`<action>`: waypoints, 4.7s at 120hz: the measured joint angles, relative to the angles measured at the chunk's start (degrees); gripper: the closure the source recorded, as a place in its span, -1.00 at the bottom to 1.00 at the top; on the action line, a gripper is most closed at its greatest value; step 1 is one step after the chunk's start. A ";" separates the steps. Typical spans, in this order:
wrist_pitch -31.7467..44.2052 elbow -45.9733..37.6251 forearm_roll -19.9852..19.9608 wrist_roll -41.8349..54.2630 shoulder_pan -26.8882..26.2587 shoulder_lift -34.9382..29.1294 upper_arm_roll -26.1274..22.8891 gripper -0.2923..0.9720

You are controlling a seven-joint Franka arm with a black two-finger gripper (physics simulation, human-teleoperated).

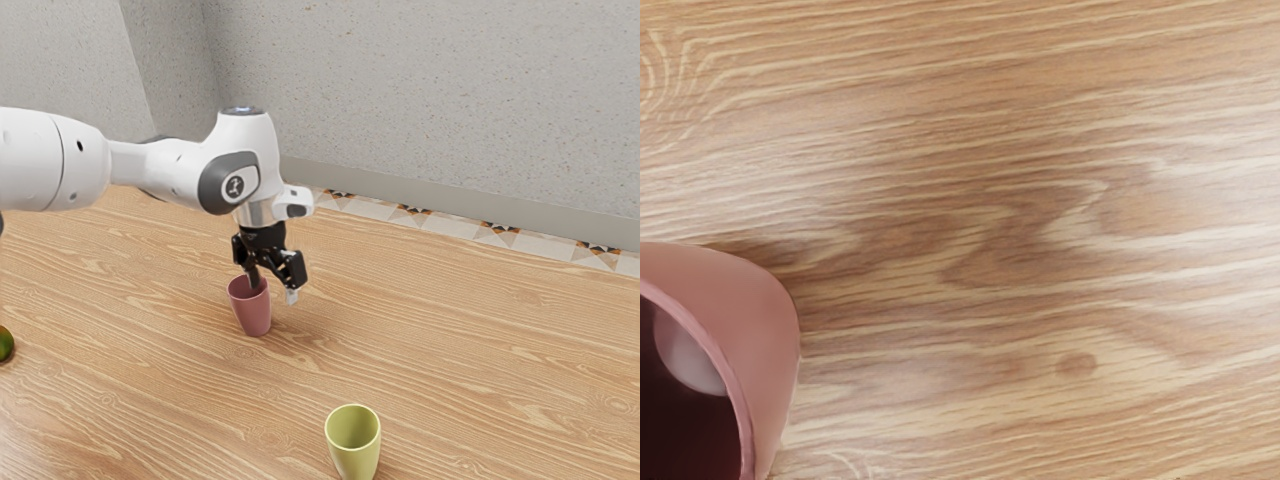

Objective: Place the left cup onto the right cup

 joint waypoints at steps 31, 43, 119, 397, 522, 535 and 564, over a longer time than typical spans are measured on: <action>2.02 -0.65 -0.41 -0.70 0.36 0.27 0.09 -0.54; 2.65 -0.71 -0.44 -0.91 0.36 0.74 0.10 -0.54; 4.77 -0.45 -0.34 -1.60 1.14 4.28 0.19 0.41; -9.05 -3.95 5.26 -19.27 -6.16 -13.96 -26.25 0.70; -2.98 -8.16 4.55 -24.63 -5.31 -12.74 -28.13 0.70; -2.28 -8.37 4.51 -24.82 -5.42 -12.62 -28.13 0.70; -1.20 -9.24 4.51 -25.20 -4.97 -12.54 -28.12 0.71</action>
